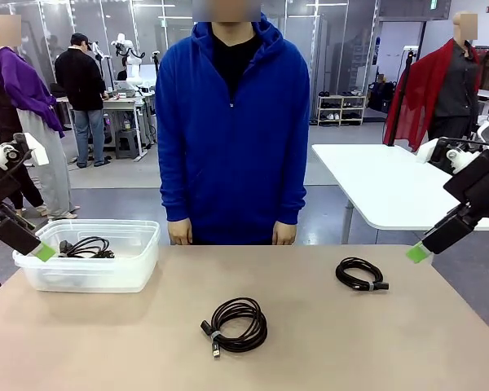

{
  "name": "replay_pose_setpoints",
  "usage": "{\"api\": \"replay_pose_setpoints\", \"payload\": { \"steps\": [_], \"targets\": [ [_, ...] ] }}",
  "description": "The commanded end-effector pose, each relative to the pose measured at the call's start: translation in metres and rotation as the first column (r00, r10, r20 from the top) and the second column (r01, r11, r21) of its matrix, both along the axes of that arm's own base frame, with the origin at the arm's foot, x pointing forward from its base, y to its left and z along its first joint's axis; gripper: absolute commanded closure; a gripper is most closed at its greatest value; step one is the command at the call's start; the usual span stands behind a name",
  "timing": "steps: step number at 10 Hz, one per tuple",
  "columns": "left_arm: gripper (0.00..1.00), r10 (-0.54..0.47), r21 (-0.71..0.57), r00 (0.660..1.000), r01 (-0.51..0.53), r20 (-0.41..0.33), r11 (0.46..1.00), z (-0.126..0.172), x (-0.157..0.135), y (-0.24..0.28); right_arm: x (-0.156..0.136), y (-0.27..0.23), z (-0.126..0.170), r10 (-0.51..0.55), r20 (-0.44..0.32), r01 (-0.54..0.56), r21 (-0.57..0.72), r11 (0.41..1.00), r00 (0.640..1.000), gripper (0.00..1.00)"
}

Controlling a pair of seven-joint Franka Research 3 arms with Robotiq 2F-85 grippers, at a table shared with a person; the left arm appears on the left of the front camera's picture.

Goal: Organize and store the cables.
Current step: Place the USB Extension Cable into the Organizing box.

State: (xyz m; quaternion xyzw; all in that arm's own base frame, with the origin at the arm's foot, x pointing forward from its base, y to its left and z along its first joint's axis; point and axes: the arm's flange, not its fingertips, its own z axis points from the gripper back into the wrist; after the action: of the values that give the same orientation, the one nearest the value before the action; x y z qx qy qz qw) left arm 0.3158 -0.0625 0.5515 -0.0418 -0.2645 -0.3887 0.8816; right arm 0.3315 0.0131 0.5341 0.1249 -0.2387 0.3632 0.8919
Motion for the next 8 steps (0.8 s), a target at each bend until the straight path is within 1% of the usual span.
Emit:
{"api": "replay_pose_setpoints", "payload": {
  "steps": [1, 2, 3, 4, 5, 6, 7, 8],
  "targets": [
    [0.0, -0.009, -0.026, 0.999, 0.008, -0.032, 1.0, -0.009, 0.006, -0.015, 0.0, 0.0, -0.001, -0.006, -0.004, 0.006, -0.023, 1.0, 1.0, 0.0],
    [0.0, 0.003, -0.053, 0.997, -0.007, -0.081, 0.999, -0.017, 0.01, -0.032, 0.0, 0.0, -0.001, -0.006, -0.004, 0.006, -0.023, 1.0, 1.0, 0.0],
    [0.0, 0.009, -0.097, 0.993, -0.02, -0.115, 0.995, -0.024, 0.011, -0.05, 0.0, 0.0, -0.001, -0.006, -0.004, 0.006, -0.023, 1.0, 1.0, 0.0],
    [0.0, 0.045, -0.099, 0.989, -0.06, -0.142, 0.993, -0.03, 0.009, -0.064, 0.0, 0.0, -0.001, -0.006, -0.004, 0.006, -0.023, 1.0, 1.0, 0.0],
    [0.0, 0.064, -0.128, 0.984, -0.085, -0.165, 0.988, -0.04, 0.009, -0.081, 0.0, 0.0, -0.001, -0.006, -0.004, 0.006, -0.023, 1.0, 1.0, 0.0],
    [0.0, 0.093, -0.075, 0.984, -0.105, -0.149, 0.992, -0.052, 0.009, -0.092, 0.0, 0.0, -0.001, -0.006, -0.004, 0.006, -0.023, 1.0, 1.0, 0.0],
    [0.0, 0.037, -0.076, 0.986, -0.05, -0.165, 0.996, -0.06, 0.011, -0.108, 0.0, 0.0, -0.001, -0.006, -0.004, 0.006, -0.023, 1.0, 1.0, 0.0],
    [0.0, 0.034, -0.051, 0.985, -0.043, -0.168, 0.998, -0.065, 0.014, -0.125, 0.0, 0.0, -0.001, -0.006, -0.004, 0.006, -0.023, 1.0, 1.0, 0.0]
  ]
}}
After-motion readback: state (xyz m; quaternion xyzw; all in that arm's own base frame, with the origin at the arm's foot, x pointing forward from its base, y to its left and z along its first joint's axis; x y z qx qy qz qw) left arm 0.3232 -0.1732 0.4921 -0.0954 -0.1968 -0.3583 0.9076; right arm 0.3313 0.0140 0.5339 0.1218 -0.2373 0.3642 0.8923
